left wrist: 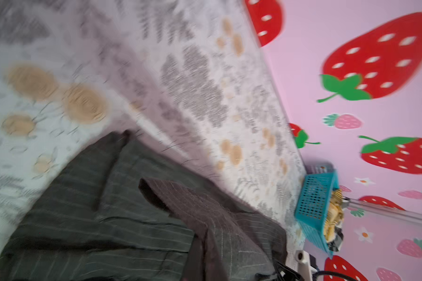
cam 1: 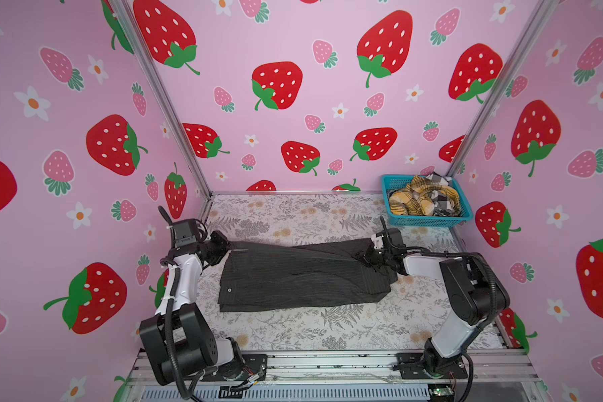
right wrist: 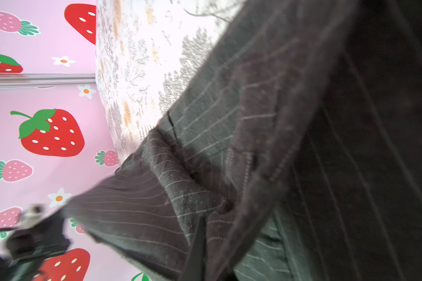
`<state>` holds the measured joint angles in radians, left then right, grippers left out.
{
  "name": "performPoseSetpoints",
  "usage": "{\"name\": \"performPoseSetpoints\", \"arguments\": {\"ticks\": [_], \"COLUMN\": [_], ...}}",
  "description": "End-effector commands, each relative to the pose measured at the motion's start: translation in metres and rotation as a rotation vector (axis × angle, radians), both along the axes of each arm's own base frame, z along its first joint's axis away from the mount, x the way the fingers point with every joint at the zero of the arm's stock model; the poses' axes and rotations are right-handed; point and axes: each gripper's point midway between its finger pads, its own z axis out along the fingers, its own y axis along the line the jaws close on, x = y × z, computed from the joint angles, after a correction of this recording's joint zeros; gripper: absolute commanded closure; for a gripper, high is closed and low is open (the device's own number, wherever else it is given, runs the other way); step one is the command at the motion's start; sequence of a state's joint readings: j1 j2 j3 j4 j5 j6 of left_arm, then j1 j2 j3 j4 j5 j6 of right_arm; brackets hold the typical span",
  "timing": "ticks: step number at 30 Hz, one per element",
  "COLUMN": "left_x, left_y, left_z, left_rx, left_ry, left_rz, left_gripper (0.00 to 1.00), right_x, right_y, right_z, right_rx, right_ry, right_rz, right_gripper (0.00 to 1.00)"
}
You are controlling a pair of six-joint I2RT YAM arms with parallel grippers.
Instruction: Fold and stack the long sleeve shirts
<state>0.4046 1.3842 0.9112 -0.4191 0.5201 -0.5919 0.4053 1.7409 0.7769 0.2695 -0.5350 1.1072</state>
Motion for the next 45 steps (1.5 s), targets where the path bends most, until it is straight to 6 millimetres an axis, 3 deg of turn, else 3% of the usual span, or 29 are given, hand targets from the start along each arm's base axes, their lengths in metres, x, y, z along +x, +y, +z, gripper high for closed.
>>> {"name": "performPoseSetpoints", "arguments": {"ticks": [1,5,13,15,23,27,30,35,38,42,45], "left_x": [-0.01,-0.024,-0.022,-0.013,0.037,0.044,0.036,0.003,-0.011,-0.02,-0.019], "left_y": [0.003,0.007,0.015,0.018,0.025,0.027,0.03,0.034,0.035,0.031,0.028], "left_z": [-0.031,-0.045,-0.05,-0.041,0.027,0.04,0.022,-0.042,-0.064,-0.074,-0.073], "left_rx": [-0.014,0.029,0.049,0.052,0.005,0.02,0.049,0.041,0.017,0.003,-0.012], "left_ry": [0.043,0.101,0.158,0.133,-0.046,-0.086,-0.037,0.124,0.195,0.225,0.218], "left_rz": [-0.002,0.018,0.019,0.022,0.029,0.024,0.025,0.066,0.084,0.079,0.07], "left_gripper": [1.0,1.0,1.0,1.0,1.0,1.0,1.0,1.0,1.0,1.0,1.0], "right_x": [0.004,0.003,-0.001,0.0,0.014,0.017,0.015,0.002,-0.006,-0.013,-0.018], "right_y": [0.002,0.003,0.01,0.012,0.02,0.023,0.023,0.026,0.025,0.023,0.019], "right_z": [-0.005,-0.008,-0.009,-0.003,0.022,0.027,0.024,0.012,0.004,0.004,0.008], "right_rx": [0.028,0.023,0.041,0.051,0.108,0.134,0.135,0.144,0.131,0.129,0.099], "right_ry": [-0.01,-0.01,-0.001,-0.012,-0.084,-0.097,-0.094,-0.073,-0.052,-0.048,-0.056], "right_rz": [-0.011,0.0,0.013,0.014,0.002,-0.003,0.005,0.02,0.02,0.021,0.03], "right_gripper": [1.0,1.0,1.0,1.0,1.0,1.0,1.0,1.0,1.0,0.58,0.49]}}
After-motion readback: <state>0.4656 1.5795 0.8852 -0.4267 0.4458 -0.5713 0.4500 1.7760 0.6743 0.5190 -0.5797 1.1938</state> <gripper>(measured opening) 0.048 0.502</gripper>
